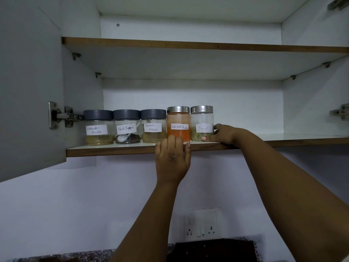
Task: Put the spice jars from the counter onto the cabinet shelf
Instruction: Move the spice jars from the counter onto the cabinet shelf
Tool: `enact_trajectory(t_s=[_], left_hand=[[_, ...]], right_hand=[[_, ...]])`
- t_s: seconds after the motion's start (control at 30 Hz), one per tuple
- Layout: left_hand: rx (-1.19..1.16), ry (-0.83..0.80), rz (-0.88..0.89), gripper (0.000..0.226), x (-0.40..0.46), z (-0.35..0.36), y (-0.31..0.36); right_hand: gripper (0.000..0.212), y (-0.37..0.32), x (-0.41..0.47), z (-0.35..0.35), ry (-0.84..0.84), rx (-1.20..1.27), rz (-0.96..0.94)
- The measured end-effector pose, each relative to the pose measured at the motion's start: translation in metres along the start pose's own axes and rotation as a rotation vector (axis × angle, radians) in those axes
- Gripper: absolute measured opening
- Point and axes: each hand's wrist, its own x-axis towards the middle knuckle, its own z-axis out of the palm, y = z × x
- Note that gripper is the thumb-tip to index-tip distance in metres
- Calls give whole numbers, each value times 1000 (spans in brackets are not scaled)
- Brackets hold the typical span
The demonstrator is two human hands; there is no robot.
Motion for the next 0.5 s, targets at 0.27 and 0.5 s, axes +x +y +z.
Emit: enact_trajectory(t_s=[0.27,0.5], left_hand=[[9,51,1,26,0,4,0],[13,-11,5,26,2,-2,0]], right_hand=[[91,1,3,0,-17,-14,0],[111,-3,-3,-1,14,14,48]])
